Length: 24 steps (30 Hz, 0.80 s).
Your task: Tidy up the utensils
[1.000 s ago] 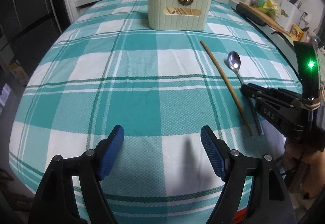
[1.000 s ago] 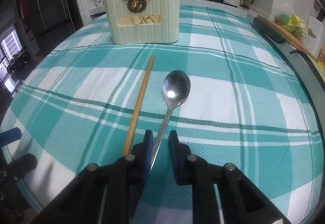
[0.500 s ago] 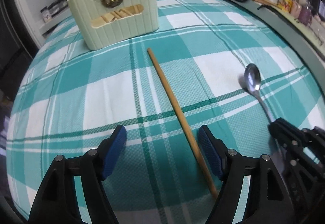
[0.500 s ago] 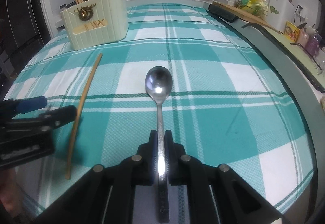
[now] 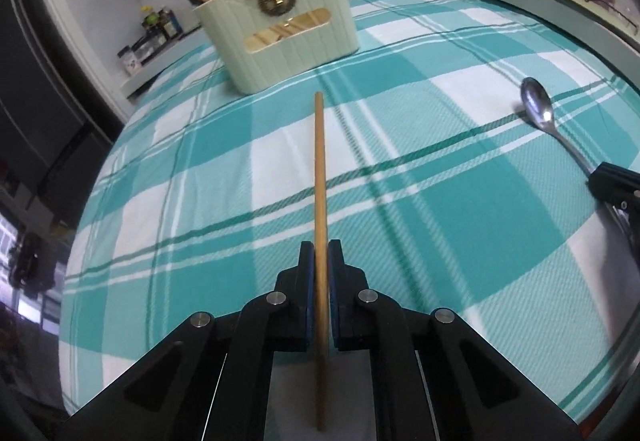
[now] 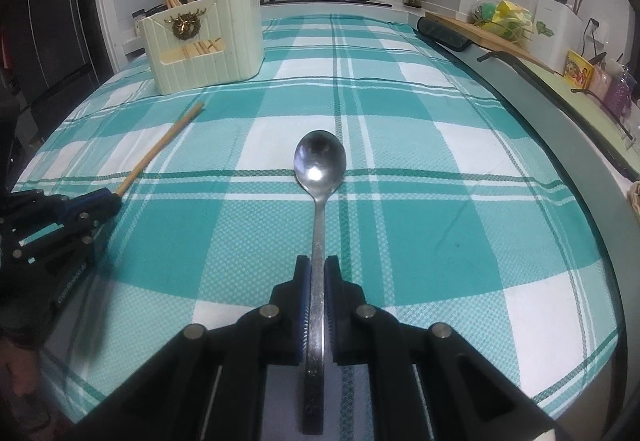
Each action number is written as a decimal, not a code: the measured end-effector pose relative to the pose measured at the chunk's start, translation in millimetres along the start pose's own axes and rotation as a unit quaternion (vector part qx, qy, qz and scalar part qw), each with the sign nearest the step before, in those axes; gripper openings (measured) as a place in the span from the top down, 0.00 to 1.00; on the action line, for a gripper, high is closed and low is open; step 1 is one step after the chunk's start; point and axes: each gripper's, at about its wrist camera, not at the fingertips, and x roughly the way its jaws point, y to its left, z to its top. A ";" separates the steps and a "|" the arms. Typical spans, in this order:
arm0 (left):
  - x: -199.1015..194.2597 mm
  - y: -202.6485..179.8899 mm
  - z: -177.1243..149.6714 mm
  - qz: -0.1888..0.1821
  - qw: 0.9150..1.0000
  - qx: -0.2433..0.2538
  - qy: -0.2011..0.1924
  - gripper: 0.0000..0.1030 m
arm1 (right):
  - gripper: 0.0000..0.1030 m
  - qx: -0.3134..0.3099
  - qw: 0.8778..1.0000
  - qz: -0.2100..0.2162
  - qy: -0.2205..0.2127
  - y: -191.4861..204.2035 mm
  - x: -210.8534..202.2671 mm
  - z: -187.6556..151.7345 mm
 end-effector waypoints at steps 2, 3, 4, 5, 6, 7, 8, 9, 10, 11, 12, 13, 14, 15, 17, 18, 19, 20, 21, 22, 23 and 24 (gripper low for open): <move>-5.8 20.9 -16.0 0.007 1.000 -0.017 0.010 0.95 | 0.93 -0.013 1.000 -0.002 -0.001 4.0 -3.3 -4.1; -9.2 29.8 -23.4 0.007 1.000 -0.026 0.015 0.95 | 0.93 -0.018 1.000 0.000 -0.002 5.7 -5.2 -6.1; -11.8 36.7 -29.5 0.005 0.999 -0.032 0.019 0.95 | 0.93 -0.023 1.000 0.000 -0.002 7.0 -6.7 -8.1; -14.2 43.3 -34.3 0.003 0.999 -0.039 0.023 0.94 | 0.93 -0.027 1.000 0.000 -0.002 8.0 -8.5 -9.8; -15.9 49.0 -37.9 -0.002 0.999 -0.048 0.025 0.93 | 0.93 -0.029 1.000 0.000 -0.001 8.5 -9.6 -10.6; -16.6 53.9 -40.3 -0.011 0.998 -0.058 0.026 0.92 | 0.93 -0.032 0.999 0.000 0.000 9.1 -10.5 -11.5; -17.1 58.7 -41.6 -0.022 0.997 -0.068 0.026 0.89 | 0.92 -0.035 0.999 -0.001 0.001 9.5 -10.9 -11.5; -17.6 62.4 -41.7 -0.029 0.996 -0.074 0.027 0.79 | 0.92 -0.035 0.999 -0.001 0.003 9.1 -10.4 -10.8; -18.2 64.8 -39.8 -0.038 0.996 -0.077 0.028 0.72 | 0.91 -0.032 0.999 0.001 0.006 7.9 -9.9 -9.5; -20.5 69.5 -38.1 -0.051 0.995 -0.081 0.026 0.60 | 0.82 -0.027 1.000 0.004 0.011 5.7 -9.2 -7.4; -23.4 73.6 -34.9 -0.065 0.994 -0.083 0.022 0.52 | 0.75 -0.020 1.000 0.009 0.017 2.6 -8.9 -5.0; -27.0 78.9 -31.3 -0.082 0.993 -0.083 0.017 0.50 | 0.61 -0.010 1.000 0.019 0.021 -1.7 -10.1 -2.0; -30.4 84.0 -27.2 -0.099 0.992 -0.083 0.013 0.47 | 0.58 -0.001 0.999 0.027 0.017 -6.4 -13.7 0.7; -32.2 90.3 -22.9 -0.117 0.990 -0.082 0.012 0.44 | 0.58 0.006 0.999 0.031 0.010 -11.9 -19.0 4.6; -32.2 101.5 -15.7 -0.143 0.986 -0.082 0.014 0.40 | 0.57 0.009 1.000 0.028 0.003 -20.2 -27.6 12.4; -29.9 107.1 -12.1 -0.155 0.984 -0.084 0.017 0.38 | 0.56 0.011 0.999 0.033 0.004 -24.3 -29.9 16.0; -26.8 112.0 -8.9 -0.163 0.983 -0.086 0.021 0.37 | 0.55 0.014 0.999 0.039 0.008 -27.2 -30.5 18.6; -23.0 116.5 -6.0 -0.168 0.981 -0.088 0.026 0.37 | 0.54 0.018 0.999 0.047 0.013 -30.1 -29.9 20.8; -18.2 120.4 -2.9 -0.172 0.980 -0.091 0.034 0.37 | 0.54 0.021 0.998 0.051 0.018 -30.7 -28.4 21.9; -13.5 123.4 -0.4 -0.176 0.979 -0.092 0.042 0.37 | 0.54 0.022 0.998 0.053 0.024 -30.9 -26.0 22.9; -8.6 125.2 2.2 -0.183 0.977 -0.093 0.051 0.37 | 0.54 0.022 0.998 0.054 0.029 -29.8 -23.6 23.0; -4.8 126.2 4.8 -0.190 0.976 -0.093 0.057 0.37 | 0.54 0.021 0.998 0.056 0.034 -28.4 -21.0 23.3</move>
